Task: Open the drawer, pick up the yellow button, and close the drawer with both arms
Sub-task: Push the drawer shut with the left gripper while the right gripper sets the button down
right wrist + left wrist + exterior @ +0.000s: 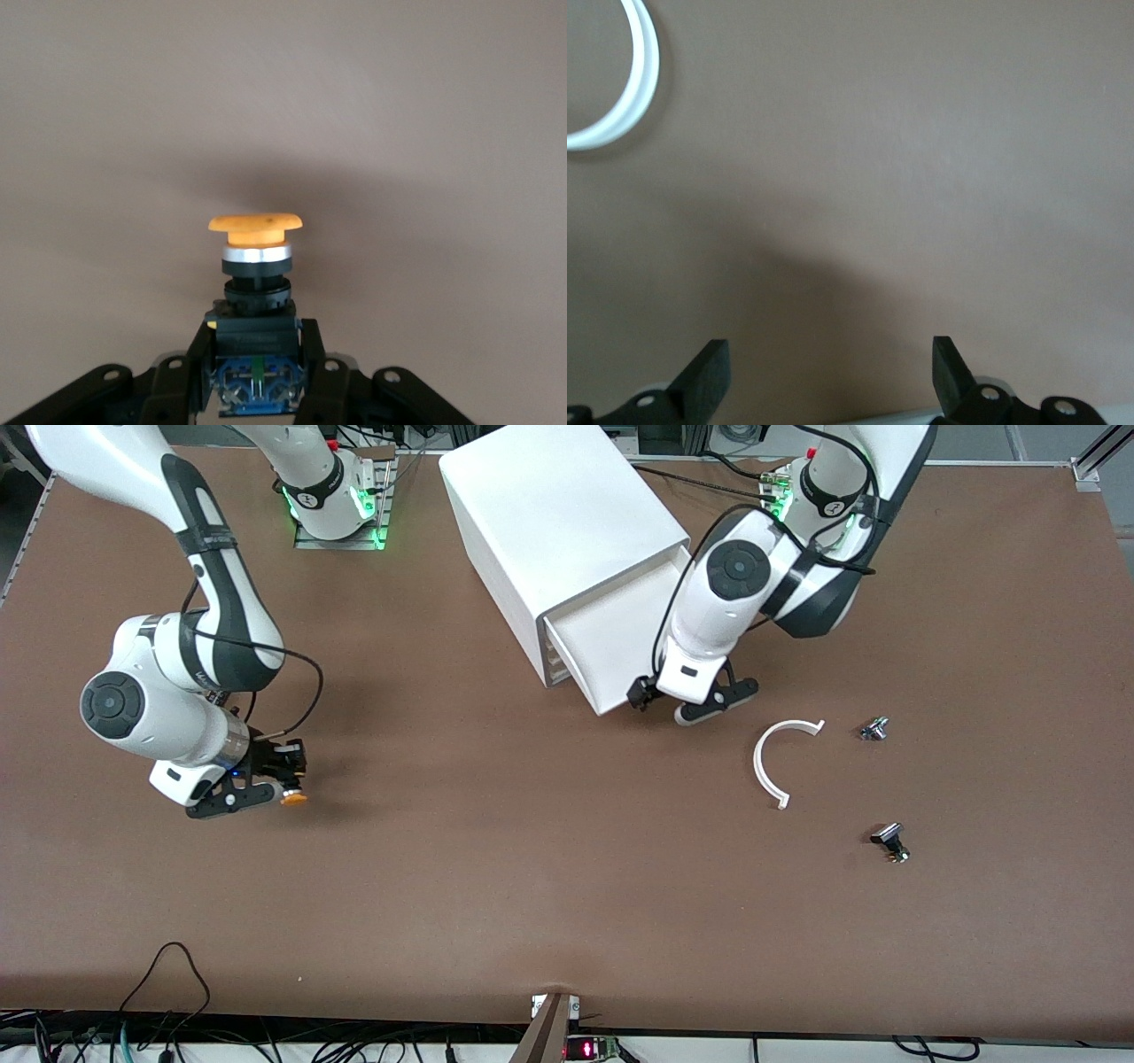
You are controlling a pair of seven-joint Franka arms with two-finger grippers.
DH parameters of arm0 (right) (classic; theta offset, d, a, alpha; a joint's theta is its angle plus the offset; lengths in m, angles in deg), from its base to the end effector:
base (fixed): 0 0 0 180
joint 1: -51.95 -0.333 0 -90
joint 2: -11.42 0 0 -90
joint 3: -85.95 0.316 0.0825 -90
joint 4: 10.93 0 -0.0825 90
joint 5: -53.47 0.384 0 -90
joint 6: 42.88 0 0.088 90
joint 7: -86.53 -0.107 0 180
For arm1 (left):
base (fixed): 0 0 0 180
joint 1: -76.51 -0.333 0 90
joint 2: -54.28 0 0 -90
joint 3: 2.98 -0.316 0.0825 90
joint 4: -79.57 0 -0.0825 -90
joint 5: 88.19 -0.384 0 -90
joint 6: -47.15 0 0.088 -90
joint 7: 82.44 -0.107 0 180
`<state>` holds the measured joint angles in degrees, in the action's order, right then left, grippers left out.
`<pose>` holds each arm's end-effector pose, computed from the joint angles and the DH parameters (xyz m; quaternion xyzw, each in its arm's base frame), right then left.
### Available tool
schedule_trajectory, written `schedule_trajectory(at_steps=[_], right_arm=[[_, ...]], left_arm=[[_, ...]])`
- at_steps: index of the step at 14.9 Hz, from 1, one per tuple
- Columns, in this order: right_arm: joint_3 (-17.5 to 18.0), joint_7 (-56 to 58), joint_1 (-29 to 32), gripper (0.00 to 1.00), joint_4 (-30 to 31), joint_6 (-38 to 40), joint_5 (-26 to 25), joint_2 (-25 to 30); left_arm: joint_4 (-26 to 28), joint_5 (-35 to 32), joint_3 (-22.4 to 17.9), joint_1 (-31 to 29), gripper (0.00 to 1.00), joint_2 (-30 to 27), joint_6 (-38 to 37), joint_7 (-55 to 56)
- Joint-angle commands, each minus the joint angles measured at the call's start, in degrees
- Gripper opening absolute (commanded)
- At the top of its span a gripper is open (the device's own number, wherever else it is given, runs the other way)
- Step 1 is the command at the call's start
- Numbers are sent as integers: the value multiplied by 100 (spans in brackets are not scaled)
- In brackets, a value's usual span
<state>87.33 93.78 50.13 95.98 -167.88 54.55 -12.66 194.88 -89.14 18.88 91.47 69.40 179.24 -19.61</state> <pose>0.6236 0.0348 0.2827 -0.9950 -0.0844 0.0517 0.0142 0.4842 -0.3526 0.3368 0.9728 0.2265 -0.0167 0.0456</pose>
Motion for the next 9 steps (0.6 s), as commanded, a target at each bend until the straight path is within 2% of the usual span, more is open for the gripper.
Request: schedule_trajectory(at_steps=[1,3,5,7,9], right_arm=[[108,-294,392,30,978,-400,-55,368],[108,-232,638,32,1672,-892,-142,596],[99,-241,718,37,2130,-1175,-204,720],[99,-224,832,37,2360,-1421,-344,738],[81,-224,841,37,2562,-1701,-695,712]], left_arm=[[545,103,475,-46,100,-377,9,359],[598,103,809,-55,100,-413,9,894],[607,95,1091,-55,100,-439,9,1265],[607,95,1189,-55,100,-483,-8,1520],[694,95,1224,-55,100,-518,-8,1539]])
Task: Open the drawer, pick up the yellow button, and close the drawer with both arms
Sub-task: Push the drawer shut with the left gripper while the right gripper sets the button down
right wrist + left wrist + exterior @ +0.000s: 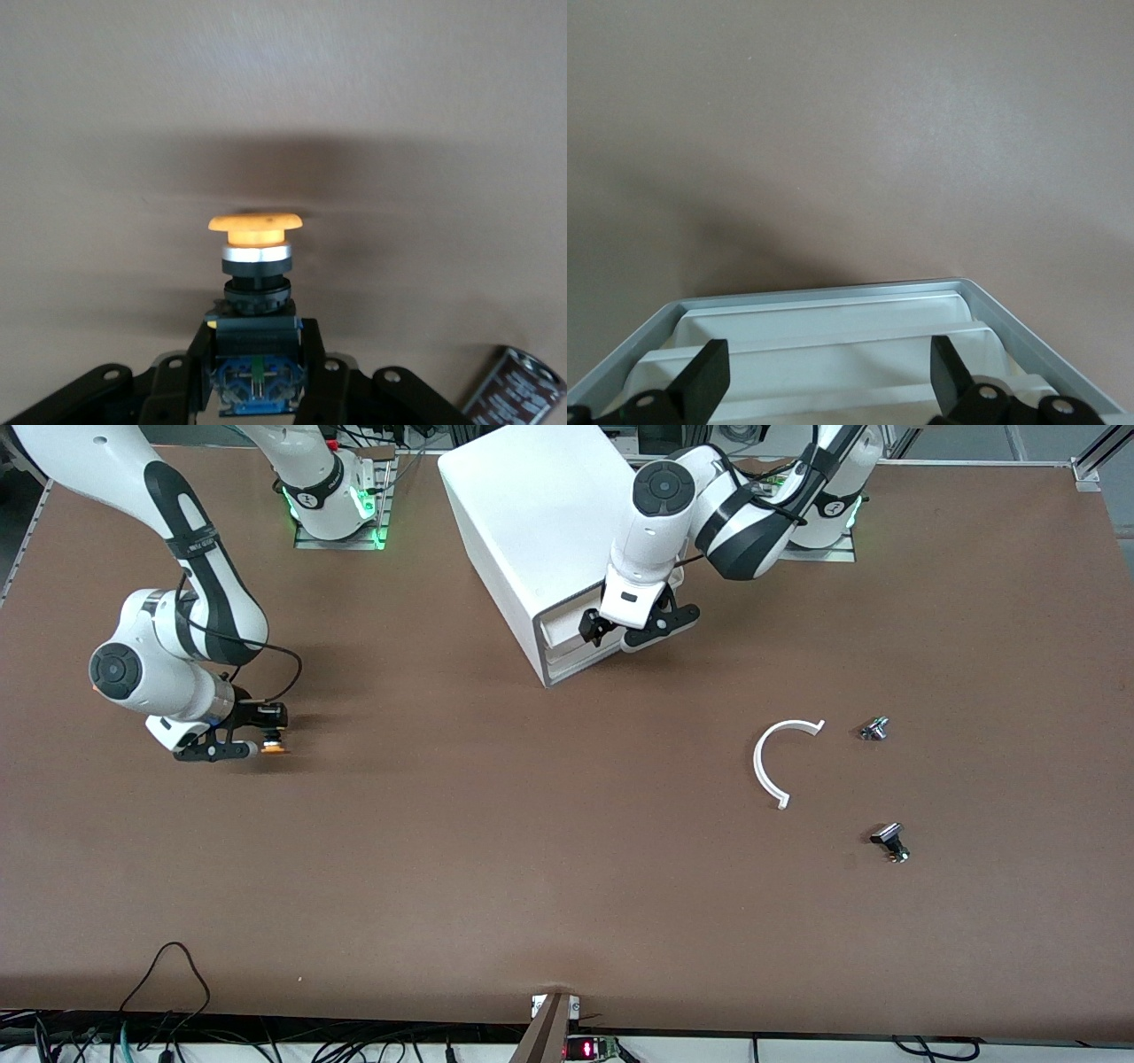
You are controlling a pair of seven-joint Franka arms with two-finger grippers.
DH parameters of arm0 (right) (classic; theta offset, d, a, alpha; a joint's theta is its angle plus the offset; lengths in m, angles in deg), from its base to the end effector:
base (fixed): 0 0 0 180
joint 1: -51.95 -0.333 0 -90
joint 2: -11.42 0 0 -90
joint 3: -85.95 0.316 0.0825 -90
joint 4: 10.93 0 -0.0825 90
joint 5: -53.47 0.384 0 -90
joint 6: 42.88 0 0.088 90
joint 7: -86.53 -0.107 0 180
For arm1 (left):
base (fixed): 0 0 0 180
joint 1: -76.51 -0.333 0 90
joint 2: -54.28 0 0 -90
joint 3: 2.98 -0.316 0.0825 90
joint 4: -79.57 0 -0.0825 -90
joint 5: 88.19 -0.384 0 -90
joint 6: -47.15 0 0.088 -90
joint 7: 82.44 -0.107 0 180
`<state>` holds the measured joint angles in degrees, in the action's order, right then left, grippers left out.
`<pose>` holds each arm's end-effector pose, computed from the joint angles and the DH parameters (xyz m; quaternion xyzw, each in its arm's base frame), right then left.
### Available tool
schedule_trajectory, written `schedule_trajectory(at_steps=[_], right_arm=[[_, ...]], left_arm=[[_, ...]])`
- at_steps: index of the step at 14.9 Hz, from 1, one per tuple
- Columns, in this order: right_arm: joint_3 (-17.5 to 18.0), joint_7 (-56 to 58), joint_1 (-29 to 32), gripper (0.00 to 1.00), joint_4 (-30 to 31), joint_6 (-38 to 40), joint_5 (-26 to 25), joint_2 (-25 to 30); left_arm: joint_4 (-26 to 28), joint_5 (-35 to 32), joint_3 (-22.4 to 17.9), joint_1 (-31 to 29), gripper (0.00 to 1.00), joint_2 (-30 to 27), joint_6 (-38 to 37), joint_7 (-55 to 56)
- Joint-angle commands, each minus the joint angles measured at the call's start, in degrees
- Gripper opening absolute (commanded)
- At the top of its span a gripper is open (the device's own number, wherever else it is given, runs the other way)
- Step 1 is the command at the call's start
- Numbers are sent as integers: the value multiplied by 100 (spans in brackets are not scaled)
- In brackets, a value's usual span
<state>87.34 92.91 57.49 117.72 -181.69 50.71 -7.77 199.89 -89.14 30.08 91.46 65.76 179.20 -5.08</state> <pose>0.5248 -0.0380 0.2037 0.9961 0.0383 -0.0792 0.0031 0.3886 -0.4217 0.3433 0.9661 0.2531 -0.0342 0.0385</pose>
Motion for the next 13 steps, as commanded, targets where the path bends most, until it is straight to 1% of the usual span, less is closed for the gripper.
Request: schedule_trajectory(at_steps=[1,2,3,4,5,7,8,10,12,13], right_arm=[[45,-137,105,37,424,-418,-400,222],[27,-137,114,37,424,-419,-540,231],[10,-137,114,40,407,-419,-672,257],[10,-181,114,68,372,-419,-708,275],[18,-207,114,100,328,-401,-708,327],[19,-216,114,100,257,-366,-708,459],[36,-216,114,100,222,-357,-700,494],[36,-207,114,100,99,-261,-647,608],[45,-208,114,100,-137,168,-621,784],[45,-207,114,100,-339,553,-620,889]], left_arm=[[229,94,139,-62,100,-163,-13,86],[272,103,183,-62,100,-172,-22,86],[282,94,218,-53,100,-172,-22,86],[290,94,219,-62,100,-163,-22,86],[317,103,219,-62,100,-172,-22,86],[369,103,262,-62,100,-215,-22,130],[370,94,367,-62,100,-224,-22,191],[370,94,386,-62,100,-224,-22,253],[370,94,386,-167,100,-224,-22,201],[352,94,368,-281,100,-224,-22,157]])
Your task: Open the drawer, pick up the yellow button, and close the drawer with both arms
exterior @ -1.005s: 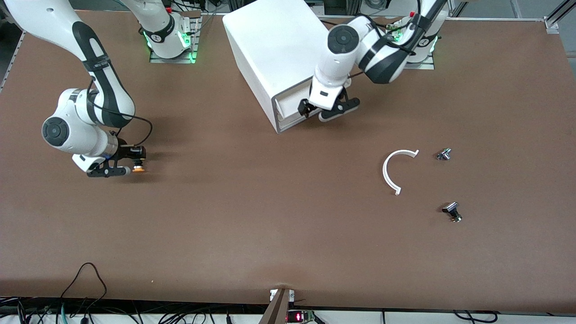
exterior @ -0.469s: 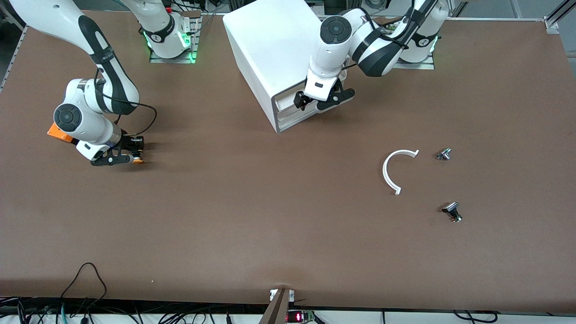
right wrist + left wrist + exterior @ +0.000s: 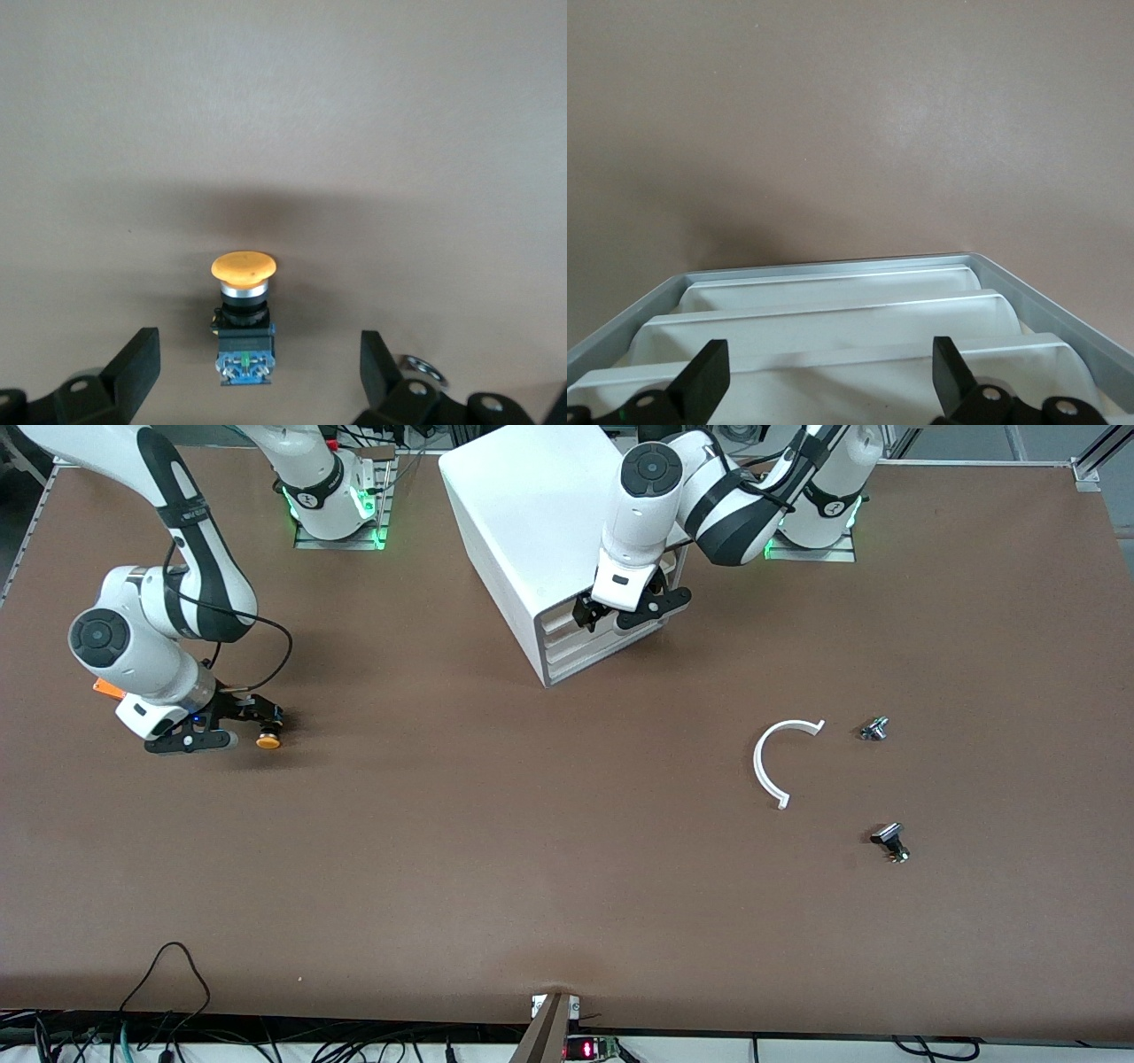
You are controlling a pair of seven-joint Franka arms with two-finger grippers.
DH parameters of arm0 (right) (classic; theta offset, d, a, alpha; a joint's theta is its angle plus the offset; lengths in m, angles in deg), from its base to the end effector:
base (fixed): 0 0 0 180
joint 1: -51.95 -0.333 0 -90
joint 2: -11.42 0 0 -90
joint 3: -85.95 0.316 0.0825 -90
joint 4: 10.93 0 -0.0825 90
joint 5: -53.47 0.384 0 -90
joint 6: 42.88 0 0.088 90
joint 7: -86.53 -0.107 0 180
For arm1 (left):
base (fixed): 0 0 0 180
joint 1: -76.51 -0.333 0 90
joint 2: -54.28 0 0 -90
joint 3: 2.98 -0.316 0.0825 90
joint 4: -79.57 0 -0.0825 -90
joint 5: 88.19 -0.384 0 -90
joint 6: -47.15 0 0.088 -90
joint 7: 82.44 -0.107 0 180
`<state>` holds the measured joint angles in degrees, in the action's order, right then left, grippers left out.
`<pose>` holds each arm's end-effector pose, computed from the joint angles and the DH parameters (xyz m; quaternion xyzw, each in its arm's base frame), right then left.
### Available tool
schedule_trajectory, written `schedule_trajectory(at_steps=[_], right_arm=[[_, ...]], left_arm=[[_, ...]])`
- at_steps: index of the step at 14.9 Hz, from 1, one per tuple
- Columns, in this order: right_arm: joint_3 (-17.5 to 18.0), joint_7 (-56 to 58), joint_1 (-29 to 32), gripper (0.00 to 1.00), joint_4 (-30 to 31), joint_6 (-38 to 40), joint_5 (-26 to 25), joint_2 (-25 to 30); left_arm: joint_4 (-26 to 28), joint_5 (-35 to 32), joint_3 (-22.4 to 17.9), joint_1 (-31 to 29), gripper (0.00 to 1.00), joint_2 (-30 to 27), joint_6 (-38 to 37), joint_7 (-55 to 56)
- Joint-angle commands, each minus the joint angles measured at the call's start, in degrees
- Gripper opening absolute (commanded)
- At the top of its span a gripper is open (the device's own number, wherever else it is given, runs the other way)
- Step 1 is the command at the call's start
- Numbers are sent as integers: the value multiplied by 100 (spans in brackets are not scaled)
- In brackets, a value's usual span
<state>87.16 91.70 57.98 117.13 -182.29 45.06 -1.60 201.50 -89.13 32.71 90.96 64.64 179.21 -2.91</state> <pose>0.5399 -0.0459 0.2659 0.9972 0.0592 -0.0182 0.0431 0.3666 -0.4300 0.3431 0.9663 0.2527 -0.0355 0.0334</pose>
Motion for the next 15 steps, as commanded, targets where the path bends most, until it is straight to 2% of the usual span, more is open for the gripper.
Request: schedule_trajectory(at_steps=[1,3,6,9,11,13,15], right_arm=[[63,-87,56,100,-508,1026,-55,318],[72,-87,47,100,-1227,1974,23,301],[98,-78,-67,100,-2247,3119,383,292],[98,-165,-172,100,-3109,3998,1041,318],[107,-751,-339,100,-3636,4648,1044,327],[38,-869,-541,100,-3946,5036,886,353],[-286,-834,-542,100,-4209,5021,624,388]], left_arm=[[156,59,70,-362,100,-113,-5,-69],[59,15,-70,-626,100,-104,39,-287],[-151,6,-675,-758,100,-174,-30,-1875],[-677,6,-1211,-882,100,-297,-626,-2896],[-1283,6,-1650,-934,100,-394,-1424,-3817],[-1645,32,-1994,-1083,100,-551,-2032,-4618],[-1882,33,-2363,-1119,100,-762,-2533,-4999]])
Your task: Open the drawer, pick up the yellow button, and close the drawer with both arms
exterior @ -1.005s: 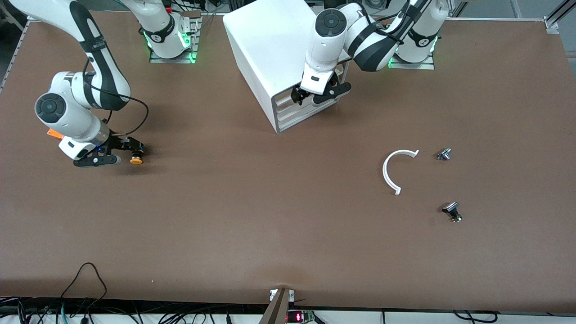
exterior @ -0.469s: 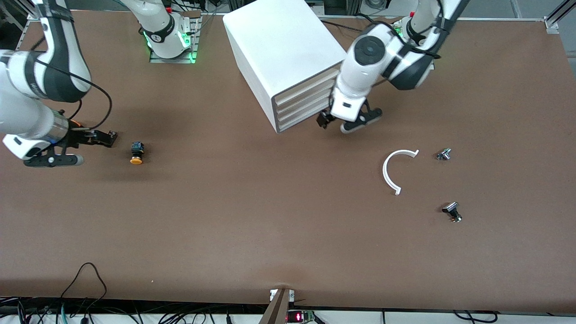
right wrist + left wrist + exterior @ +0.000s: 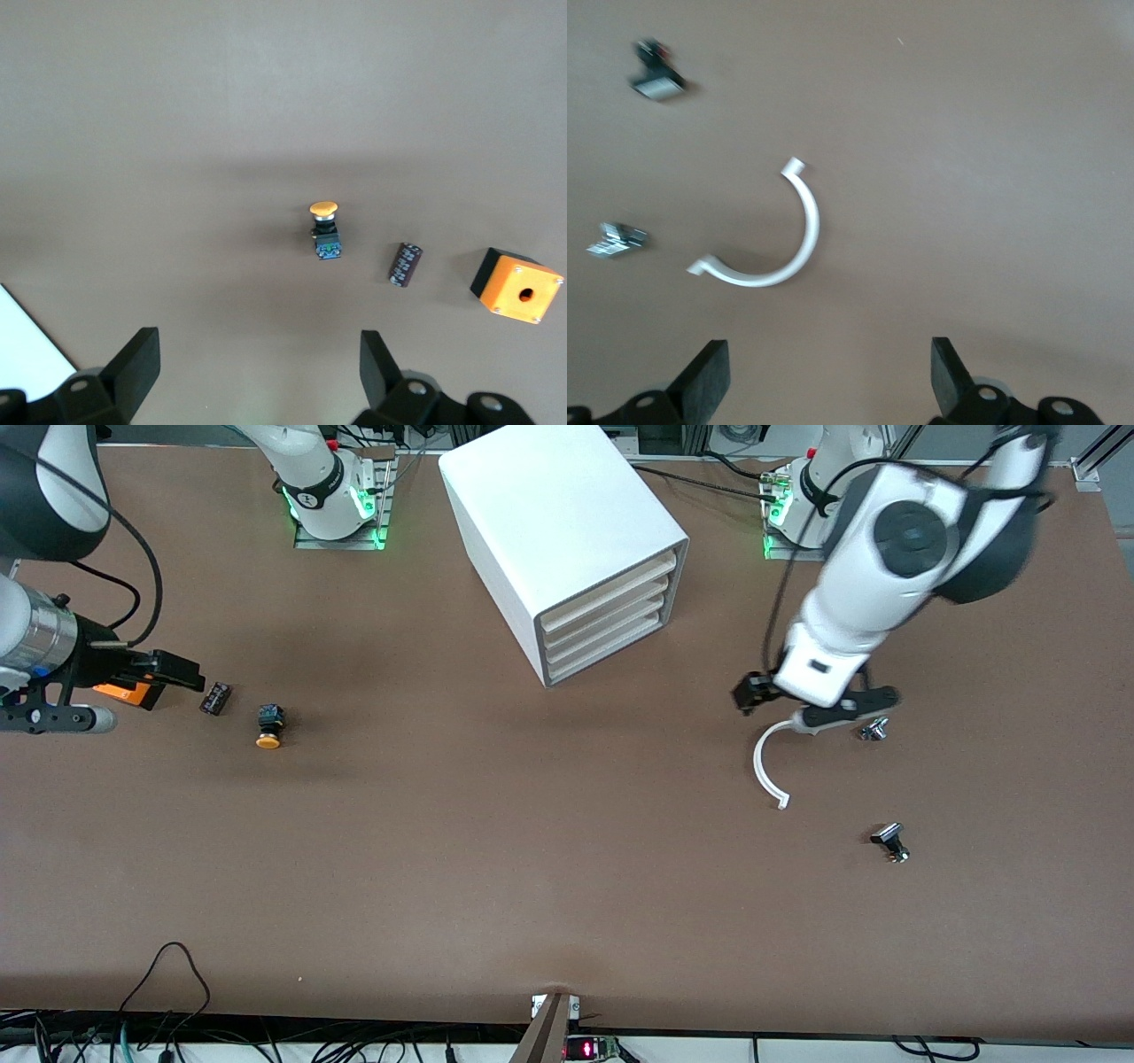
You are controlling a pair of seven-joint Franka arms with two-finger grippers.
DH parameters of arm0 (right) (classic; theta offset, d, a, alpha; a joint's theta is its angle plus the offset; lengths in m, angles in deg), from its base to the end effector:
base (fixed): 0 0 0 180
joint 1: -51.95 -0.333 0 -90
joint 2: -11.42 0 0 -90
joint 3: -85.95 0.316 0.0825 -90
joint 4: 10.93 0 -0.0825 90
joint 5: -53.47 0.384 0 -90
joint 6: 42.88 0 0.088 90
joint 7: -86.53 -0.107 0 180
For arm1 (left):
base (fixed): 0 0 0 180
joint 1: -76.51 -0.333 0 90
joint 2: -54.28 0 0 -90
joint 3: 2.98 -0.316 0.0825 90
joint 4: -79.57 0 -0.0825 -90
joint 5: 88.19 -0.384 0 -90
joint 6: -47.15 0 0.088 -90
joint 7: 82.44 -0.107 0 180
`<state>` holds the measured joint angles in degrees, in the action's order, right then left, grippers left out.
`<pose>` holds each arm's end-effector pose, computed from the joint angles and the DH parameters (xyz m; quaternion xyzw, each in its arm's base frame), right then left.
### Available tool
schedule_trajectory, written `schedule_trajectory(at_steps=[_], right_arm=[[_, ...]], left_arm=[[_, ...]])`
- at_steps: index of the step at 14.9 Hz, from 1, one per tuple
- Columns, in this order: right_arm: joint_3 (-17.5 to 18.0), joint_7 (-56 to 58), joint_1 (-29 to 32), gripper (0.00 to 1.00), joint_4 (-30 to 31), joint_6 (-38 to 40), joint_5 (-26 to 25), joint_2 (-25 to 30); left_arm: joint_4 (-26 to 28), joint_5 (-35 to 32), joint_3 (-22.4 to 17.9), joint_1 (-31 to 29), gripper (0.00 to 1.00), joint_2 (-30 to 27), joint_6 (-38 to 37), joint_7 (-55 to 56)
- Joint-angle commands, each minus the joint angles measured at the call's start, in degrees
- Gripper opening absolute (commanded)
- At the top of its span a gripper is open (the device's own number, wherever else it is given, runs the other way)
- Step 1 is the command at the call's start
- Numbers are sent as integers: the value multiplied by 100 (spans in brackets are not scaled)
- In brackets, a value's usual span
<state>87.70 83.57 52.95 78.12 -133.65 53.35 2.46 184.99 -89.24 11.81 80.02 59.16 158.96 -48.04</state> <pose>0.5962 0.0064 0.5433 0.9978 -0.0192 -0.0631 0.0007 0.5600 -0.1800 0.4819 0.9904 0.1374 0.0121 0.0085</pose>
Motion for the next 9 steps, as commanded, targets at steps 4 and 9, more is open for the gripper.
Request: schedule_trajectory(at_steps=[4,9], right_arm=[[-457,200,-4,100,-327,165,-911,-36],[-440,182,-12,100,-65,104,-692,201]], left_arm=[[-436,69,-846,-35,100,-777,-1503,-1214],[-180,43,-846,-324,100,-1033,-1592,-1787]])
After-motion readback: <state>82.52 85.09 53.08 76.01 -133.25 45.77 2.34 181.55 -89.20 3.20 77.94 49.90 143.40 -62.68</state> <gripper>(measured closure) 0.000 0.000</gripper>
